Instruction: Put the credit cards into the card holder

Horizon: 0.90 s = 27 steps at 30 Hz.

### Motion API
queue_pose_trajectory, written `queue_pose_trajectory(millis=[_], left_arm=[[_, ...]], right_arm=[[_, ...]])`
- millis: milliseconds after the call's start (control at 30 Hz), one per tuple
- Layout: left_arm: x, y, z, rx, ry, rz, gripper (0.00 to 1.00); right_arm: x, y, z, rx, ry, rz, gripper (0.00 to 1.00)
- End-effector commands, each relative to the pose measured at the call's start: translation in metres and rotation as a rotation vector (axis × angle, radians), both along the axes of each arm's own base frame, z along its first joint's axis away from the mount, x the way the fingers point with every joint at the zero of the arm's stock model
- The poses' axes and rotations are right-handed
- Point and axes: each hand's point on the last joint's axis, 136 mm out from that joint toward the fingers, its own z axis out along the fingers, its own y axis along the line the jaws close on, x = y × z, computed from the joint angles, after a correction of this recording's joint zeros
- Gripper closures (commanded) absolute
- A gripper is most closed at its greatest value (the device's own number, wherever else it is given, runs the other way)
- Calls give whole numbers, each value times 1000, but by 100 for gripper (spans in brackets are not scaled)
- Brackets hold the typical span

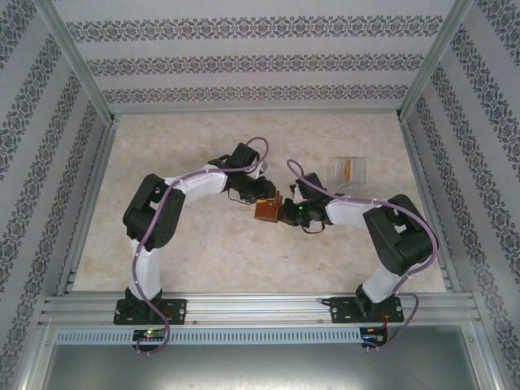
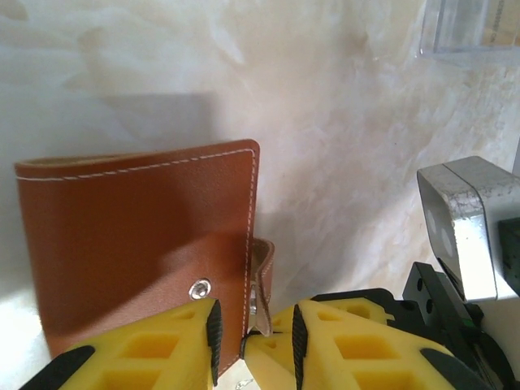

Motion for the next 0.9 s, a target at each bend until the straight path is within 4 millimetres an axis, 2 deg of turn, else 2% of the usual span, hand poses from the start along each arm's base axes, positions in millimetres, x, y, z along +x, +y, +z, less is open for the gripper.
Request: queue_pose_trajectory(millis=[0,133,400,533,700,867], left_arm=[[-8,-9,-5,3,26,-43,70],[-9,-10,-10,11,40,-49,71],[-9,-8,-11,28,37,-46,81],[-8,-6,-10,40,28,-51,92],[-8,-3,-9,57,18,-52,99],[-7,2,-8,75,9,-46,100]], right_arm=[[-1,-1,-3,0,18,12,100],[-1,0,-2,2,17,13,100],[-1,0,-2,1,21,14,100],[-1,0,-2,0,22,14,100],[-1,-1,-2,-3,25,15,100],[-2,-1,-3,-7,27,15,100]])
